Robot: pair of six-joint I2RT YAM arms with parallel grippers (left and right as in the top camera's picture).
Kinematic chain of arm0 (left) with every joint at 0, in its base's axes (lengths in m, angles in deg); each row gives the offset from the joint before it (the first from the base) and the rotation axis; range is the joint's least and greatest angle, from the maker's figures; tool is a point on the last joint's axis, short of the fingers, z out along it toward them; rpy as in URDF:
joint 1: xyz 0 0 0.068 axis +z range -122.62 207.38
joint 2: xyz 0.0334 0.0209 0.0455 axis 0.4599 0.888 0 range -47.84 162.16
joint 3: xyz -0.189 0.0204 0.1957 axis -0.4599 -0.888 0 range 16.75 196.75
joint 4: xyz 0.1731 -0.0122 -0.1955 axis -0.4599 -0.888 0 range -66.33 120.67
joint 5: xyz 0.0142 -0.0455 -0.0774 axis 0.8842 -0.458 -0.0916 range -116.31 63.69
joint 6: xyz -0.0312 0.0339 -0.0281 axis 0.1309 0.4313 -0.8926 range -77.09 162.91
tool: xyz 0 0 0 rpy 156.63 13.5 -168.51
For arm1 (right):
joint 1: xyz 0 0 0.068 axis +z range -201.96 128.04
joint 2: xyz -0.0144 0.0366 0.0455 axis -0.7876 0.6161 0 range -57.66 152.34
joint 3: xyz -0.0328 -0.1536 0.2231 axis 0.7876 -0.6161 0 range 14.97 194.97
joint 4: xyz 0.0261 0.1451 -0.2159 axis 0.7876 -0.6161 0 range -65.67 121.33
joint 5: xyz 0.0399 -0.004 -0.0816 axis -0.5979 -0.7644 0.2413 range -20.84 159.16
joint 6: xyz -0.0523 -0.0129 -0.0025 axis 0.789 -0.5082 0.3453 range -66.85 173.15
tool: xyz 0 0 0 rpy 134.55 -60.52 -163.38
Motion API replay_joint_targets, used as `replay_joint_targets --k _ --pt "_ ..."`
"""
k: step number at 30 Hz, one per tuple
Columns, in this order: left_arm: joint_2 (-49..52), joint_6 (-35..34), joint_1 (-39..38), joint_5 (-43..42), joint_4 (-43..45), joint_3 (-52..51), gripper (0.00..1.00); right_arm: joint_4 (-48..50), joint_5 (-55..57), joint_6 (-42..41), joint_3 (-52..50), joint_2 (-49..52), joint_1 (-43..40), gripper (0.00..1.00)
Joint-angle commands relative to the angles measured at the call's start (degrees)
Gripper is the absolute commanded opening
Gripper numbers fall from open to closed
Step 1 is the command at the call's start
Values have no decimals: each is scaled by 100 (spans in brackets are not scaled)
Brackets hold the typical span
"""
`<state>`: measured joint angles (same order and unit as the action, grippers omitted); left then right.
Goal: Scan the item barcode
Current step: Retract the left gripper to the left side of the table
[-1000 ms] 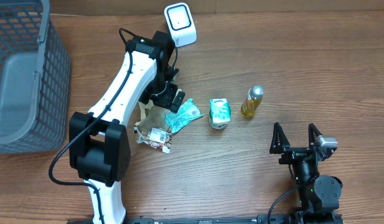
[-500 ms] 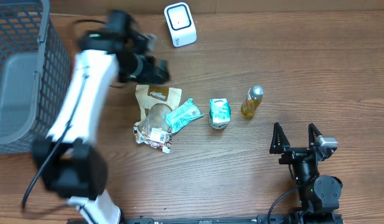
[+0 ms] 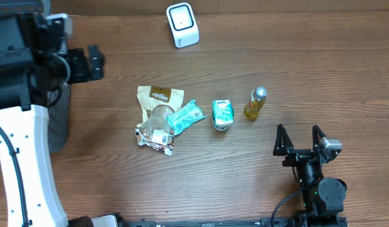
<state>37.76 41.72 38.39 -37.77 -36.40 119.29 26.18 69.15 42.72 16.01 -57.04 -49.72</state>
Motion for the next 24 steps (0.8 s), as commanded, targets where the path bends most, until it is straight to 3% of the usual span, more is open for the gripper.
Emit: replay_joint_targets --k 1,24 --pt "131 -52 225 459 -17 66 100 33 -13 22 -57 -46 -22 100" --pt "177 -52 210 459 -17 63 100 33 -13 22 -57 -46 -22 100"
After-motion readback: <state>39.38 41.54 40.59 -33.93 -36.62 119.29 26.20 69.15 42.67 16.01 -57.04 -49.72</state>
